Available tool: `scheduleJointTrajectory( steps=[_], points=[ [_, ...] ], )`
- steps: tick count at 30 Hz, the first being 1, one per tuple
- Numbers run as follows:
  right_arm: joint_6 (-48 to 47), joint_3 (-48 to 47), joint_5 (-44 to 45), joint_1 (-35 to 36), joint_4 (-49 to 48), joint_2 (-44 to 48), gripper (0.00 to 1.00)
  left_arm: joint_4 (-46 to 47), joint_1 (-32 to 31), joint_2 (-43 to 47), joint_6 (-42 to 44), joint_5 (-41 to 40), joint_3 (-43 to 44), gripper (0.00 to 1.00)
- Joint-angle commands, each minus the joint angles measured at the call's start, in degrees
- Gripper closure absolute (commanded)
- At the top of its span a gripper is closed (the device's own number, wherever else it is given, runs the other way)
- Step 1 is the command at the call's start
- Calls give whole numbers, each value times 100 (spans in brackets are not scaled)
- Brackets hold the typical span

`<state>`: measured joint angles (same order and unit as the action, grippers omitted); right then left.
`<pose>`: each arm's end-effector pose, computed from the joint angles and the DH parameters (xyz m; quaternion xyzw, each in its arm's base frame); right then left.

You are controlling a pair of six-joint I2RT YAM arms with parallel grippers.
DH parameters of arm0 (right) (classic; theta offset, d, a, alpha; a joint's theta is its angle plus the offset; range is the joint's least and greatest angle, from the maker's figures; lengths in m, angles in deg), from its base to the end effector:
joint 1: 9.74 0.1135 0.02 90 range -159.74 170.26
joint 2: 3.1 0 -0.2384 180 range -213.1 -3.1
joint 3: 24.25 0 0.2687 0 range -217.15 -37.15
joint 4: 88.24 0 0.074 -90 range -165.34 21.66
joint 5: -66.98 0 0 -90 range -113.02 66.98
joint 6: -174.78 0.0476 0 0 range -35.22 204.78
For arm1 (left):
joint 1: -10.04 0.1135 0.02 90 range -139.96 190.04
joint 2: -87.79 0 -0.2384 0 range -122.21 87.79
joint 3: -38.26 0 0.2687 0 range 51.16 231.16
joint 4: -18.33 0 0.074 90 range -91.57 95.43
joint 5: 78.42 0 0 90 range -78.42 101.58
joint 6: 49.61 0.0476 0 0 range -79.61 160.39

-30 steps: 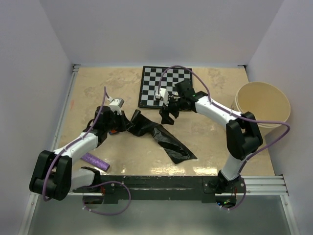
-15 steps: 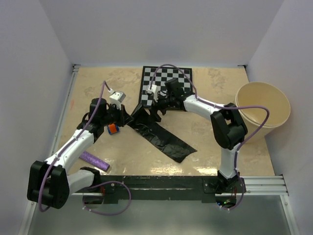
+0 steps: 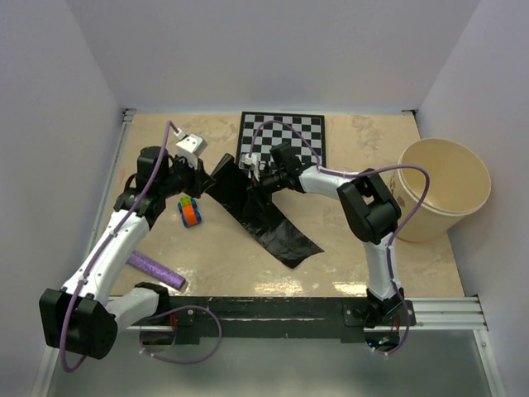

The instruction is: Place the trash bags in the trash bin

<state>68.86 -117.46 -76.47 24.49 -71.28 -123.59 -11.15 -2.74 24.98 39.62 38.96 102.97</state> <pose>0.3531 0.2865 0.1244 -0.5071 0.6712 0.4643 0.2769 0.2708 -0.0839 0.2806 0.2089 0.8136 -0.2604 0.4761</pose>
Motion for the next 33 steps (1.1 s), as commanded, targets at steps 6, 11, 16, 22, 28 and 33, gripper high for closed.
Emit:
scheduleJointTrajectory(
  steps=[6,11,16,22,28,33],
  points=[
    [-869,490,-597,-294,1475,867,96,435,407,-91,-791,-488,-627,100],
    [-1227,228,-61,-400,2947,1133,100,1295,425,-512,-1767,2,-1339,100],
    [-966,402,71,-383,3225,1158,100,2351,425,-1163,-2559,382,-1937,97],
    [-1175,306,291,-339,3487,1273,100,2853,425,-1734,-2682,655,-2272,56],
    [-2213,112,642,-146,4340,1563,100,3257,416,-2235,-2542,786,-2272,43],
    [-2442,78,906,3,4692,1967,100,3468,311,-2534,-2472,892,-2149,43]
  ],
)
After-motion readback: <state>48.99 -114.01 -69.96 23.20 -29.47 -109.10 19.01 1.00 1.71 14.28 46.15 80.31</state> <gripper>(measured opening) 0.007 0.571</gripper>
